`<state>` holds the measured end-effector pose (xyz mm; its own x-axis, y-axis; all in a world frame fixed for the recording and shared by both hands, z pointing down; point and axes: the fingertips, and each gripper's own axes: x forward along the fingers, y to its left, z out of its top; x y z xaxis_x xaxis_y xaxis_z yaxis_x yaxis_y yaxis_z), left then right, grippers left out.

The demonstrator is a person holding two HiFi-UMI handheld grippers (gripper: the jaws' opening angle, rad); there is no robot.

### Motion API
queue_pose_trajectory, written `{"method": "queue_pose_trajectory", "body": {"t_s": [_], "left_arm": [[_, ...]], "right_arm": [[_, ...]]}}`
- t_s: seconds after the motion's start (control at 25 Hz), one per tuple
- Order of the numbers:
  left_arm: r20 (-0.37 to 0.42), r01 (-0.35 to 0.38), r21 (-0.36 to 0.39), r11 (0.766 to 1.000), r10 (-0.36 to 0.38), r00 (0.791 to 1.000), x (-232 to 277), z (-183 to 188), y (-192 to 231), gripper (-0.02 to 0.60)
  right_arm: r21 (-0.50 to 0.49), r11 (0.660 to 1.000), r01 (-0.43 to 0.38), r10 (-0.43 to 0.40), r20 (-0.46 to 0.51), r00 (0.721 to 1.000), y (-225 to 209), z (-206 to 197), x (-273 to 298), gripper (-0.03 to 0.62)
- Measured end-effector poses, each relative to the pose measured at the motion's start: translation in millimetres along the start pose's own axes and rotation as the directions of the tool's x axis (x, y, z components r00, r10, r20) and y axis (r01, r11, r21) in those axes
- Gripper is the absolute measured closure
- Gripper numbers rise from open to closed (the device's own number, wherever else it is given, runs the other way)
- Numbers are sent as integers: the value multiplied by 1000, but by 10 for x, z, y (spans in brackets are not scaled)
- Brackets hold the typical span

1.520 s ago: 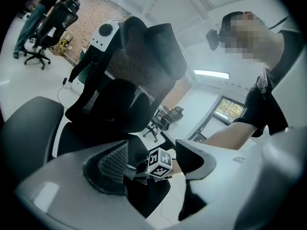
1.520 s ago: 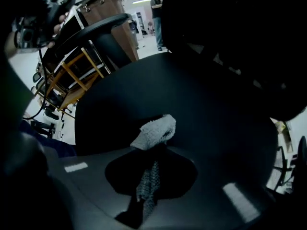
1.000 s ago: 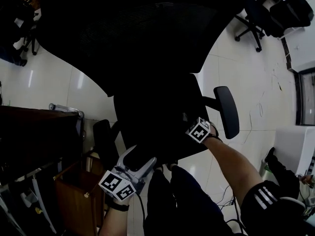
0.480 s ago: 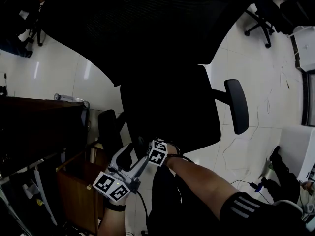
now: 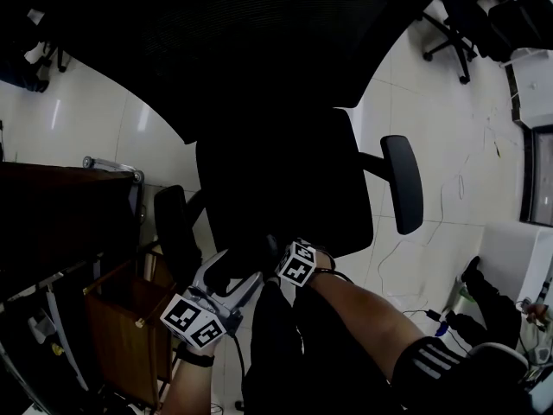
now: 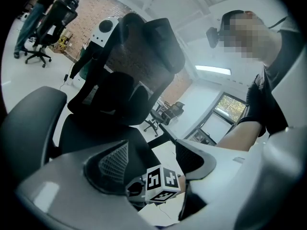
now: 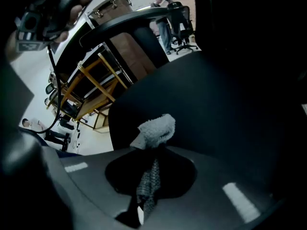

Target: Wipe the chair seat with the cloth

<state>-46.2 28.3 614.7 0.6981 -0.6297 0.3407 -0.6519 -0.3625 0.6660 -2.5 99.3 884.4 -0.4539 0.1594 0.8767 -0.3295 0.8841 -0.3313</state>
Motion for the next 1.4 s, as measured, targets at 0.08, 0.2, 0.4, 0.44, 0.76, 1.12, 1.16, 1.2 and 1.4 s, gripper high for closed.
{"method": "queue_pose_trajectory", "body": {"t_s": [0.08,0.2,0.4,0.44,0.76,1.12,1.16,1.2,1.4], "left_arm": [[2,17,-1,1000,-17,1000,112,16,-86,259],[-8,44,5,999,-44,999,253,25,-213,259],[-26,71,16,997,-70,997,418,34,-365,259],[-30,75,17,997,-74,997,439,33,-388,259],[-32,78,34,996,-77,997,491,87,-469,259],[16,56,81,995,-57,998,335,574,-701,259],[24,51,92,994,-54,998,295,663,-762,259],[30,46,103,994,-49,998,251,755,-833,259],[73,37,155,987,-49,996,-57,1137,-1271,259]], "right_arm": [[42,998,42,-41,-27,999,-259,-414,-237,565],[120,988,96,-90,-56,994,-626,-1031,-607,565],[176,964,201,-185,-103,977,-1071,-1620,-1172,565],[188,958,217,-198,-112,974,-1121,-1683,-1241,565],[312,926,211,-190,-97,977,-1192,-1687,-1390,565],[361,932,35,-190,402,896,-902,-105,-2530,565],[349,937,21,-188,453,871,-835,83,-2747,565],[339,941,7,-187,499,846,-769,257,-2966,565],[266,964,-18,-163,644,747,-364,872,-3915,565]]}}
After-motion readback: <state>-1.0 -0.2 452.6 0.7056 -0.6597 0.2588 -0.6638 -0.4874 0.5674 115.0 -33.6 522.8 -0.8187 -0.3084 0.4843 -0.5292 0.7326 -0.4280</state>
